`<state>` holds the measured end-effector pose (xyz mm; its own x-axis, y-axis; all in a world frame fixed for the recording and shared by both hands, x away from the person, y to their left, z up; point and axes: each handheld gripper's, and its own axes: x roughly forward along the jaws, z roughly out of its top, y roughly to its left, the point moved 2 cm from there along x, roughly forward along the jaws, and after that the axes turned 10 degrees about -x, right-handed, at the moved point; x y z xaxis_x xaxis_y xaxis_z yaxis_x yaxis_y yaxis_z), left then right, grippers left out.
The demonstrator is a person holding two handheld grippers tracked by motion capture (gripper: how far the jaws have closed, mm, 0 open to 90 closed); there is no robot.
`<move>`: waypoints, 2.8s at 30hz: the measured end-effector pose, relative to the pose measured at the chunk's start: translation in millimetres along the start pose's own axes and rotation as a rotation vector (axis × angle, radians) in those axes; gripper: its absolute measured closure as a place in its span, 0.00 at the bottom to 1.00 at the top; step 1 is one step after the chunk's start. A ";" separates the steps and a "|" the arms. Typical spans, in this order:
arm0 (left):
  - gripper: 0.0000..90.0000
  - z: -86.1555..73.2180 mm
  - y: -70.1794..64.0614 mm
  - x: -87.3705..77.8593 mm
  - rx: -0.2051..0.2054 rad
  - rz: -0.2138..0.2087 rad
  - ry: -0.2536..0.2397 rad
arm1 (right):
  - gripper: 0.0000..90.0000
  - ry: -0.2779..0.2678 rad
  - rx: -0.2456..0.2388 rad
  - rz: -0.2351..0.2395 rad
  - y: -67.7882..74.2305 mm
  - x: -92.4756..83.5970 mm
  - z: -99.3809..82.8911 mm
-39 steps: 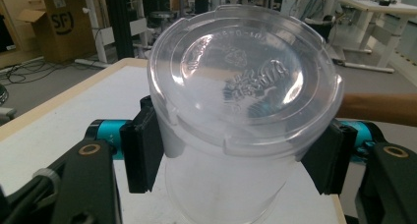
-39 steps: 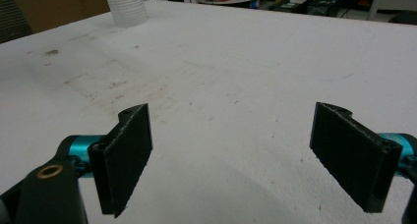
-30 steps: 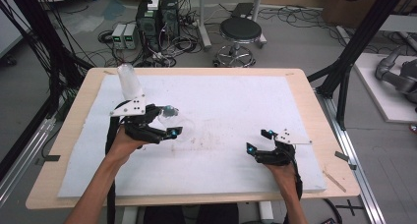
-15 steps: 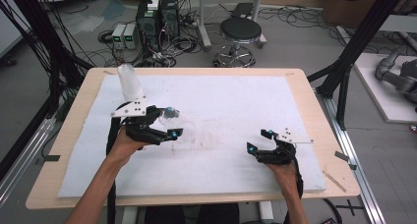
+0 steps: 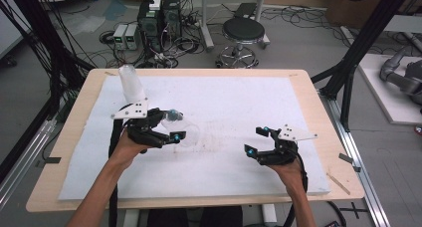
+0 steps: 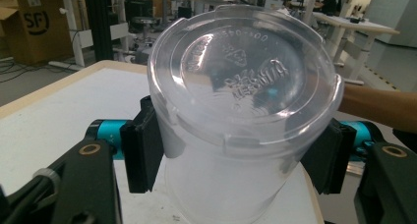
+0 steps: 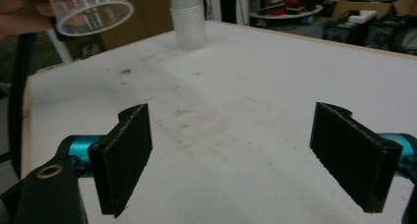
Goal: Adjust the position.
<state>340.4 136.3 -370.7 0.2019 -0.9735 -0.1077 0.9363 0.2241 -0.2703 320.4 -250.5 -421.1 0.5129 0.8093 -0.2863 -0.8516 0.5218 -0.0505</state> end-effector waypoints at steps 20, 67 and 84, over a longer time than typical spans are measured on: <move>0.38 -3.0 -11.6 23.7 -0.010 -0.088 0.021 | 0.18 -0.017 -0.114 0.328 27.9 30.1 51.0; 0.38 -3.4 -28.9 41.6 -0.025 -0.171 0.002 | 0.23 -0.052 -0.188 0.514 65.4 88.6 77.2; 0.38 -4.2 -26.8 39.2 -0.033 -0.175 -0.008 | 0.32 -0.061 -0.179 0.509 65.1 90.2 73.8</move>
<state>322.0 92.3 -371.7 0.0395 -0.9981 -0.0484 0.9476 0.0527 -0.3151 319.2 -123.6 -379.6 0.0318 0.9648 -0.2612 -0.9965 0.0103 -0.0833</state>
